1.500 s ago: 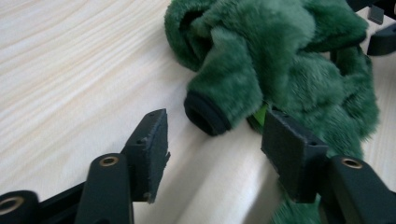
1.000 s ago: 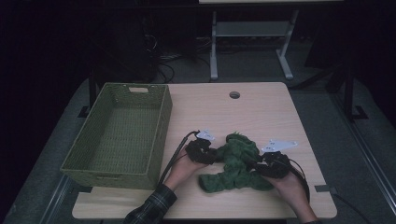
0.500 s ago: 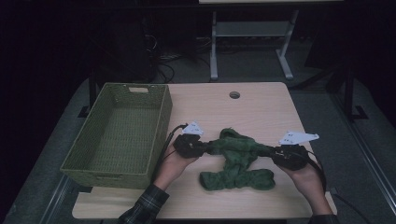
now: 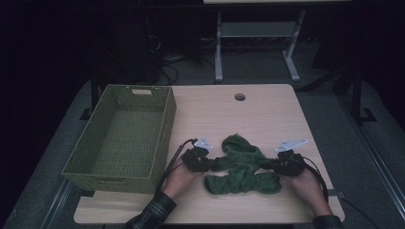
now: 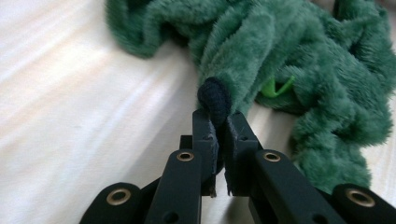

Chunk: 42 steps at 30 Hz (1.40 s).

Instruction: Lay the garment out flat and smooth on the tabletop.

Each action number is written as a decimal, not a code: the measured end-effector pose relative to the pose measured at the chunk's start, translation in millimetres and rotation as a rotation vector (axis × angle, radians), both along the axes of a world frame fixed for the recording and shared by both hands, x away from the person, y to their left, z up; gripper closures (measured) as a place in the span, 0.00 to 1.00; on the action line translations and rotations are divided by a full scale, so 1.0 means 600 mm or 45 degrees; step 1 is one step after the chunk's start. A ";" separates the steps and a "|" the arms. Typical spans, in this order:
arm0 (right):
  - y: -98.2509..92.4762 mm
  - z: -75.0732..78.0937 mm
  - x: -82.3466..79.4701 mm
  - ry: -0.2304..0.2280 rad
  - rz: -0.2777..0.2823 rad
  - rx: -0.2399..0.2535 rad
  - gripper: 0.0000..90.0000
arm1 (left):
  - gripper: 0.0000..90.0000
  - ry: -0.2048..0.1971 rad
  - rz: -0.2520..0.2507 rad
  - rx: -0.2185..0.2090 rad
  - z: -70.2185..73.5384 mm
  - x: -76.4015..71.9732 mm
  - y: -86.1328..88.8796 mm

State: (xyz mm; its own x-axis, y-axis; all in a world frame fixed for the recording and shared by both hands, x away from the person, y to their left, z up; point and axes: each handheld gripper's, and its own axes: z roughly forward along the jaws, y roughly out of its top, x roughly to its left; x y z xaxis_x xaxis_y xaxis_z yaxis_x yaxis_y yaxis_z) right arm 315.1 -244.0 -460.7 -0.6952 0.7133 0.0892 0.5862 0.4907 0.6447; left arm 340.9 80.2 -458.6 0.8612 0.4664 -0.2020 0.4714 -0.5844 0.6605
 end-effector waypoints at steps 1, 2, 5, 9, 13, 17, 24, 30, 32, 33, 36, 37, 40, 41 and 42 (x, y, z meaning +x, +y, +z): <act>-0.001 -0.003 -0.001 0.012 -0.003 0.004 0.89 | 0.93 -0.002 -0.004 0.002 0.001 0.000 0.000; -0.005 -0.003 -0.003 0.006 -0.001 0.011 0.81 | 0.89 -0.001 -0.002 -0.009 0.002 -0.001 0.000; -0.013 0.004 -0.007 -0.008 0.003 0.037 0.74 | 0.81 -0.012 -0.002 -0.033 0.013 -0.001 0.005; -0.026 0.040 -0.016 -0.064 -0.018 0.097 0.69 | 0.72 -0.048 0.018 -0.069 0.038 -0.002 0.014; -0.033 0.075 -0.009 -0.127 -0.033 0.130 0.69 | 0.66 -0.070 0.025 -0.061 0.046 -0.006 0.013; -0.021 0.100 0.013 -0.173 -0.031 0.146 0.69 | 0.60 -0.091 0.035 -0.069 0.055 -0.009 0.017; 0.039 0.107 0.078 -0.119 0.039 0.130 0.70 | 0.59 -0.101 0.040 -0.090 0.061 -0.010 0.019; 0.084 0.079 0.110 -0.043 0.097 0.092 0.71 | 0.57 -0.093 0.053 -0.088 0.059 -0.006 0.021; 0.097 0.069 0.116 -0.012 0.109 0.054 0.70 | 0.56 -0.087 0.055 -0.088 0.057 -0.005 0.022; 0.107 0.058 0.120 0.006 0.121 0.009 0.70 | 0.56 -0.089 0.055 -0.088 0.056 -0.004 0.022; 0.111 0.051 0.122 0.018 0.118 -0.021 0.74 | 0.56 -0.092 0.060 -0.092 0.057 -0.003 0.022; 0.112 0.042 0.124 0.032 0.128 -0.053 0.82 | 0.55 -0.093 0.060 -0.092 0.057 -0.003 0.021; 0.102 0.033 0.123 0.031 0.114 -0.054 0.95 | 0.54 -0.098 0.067 -0.089 0.060 0.001 0.020; 0.102 0.033 0.123 0.031 0.114 -0.054 0.95 | 0.54 -0.100 0.066 -0.084 0.062 0.003 0.019; 0.096 0.033 0.120 0.017 0.094 -0.026 0.95 | 0.54 -0.107 0.068 -0.085 0.064 0.006 0.019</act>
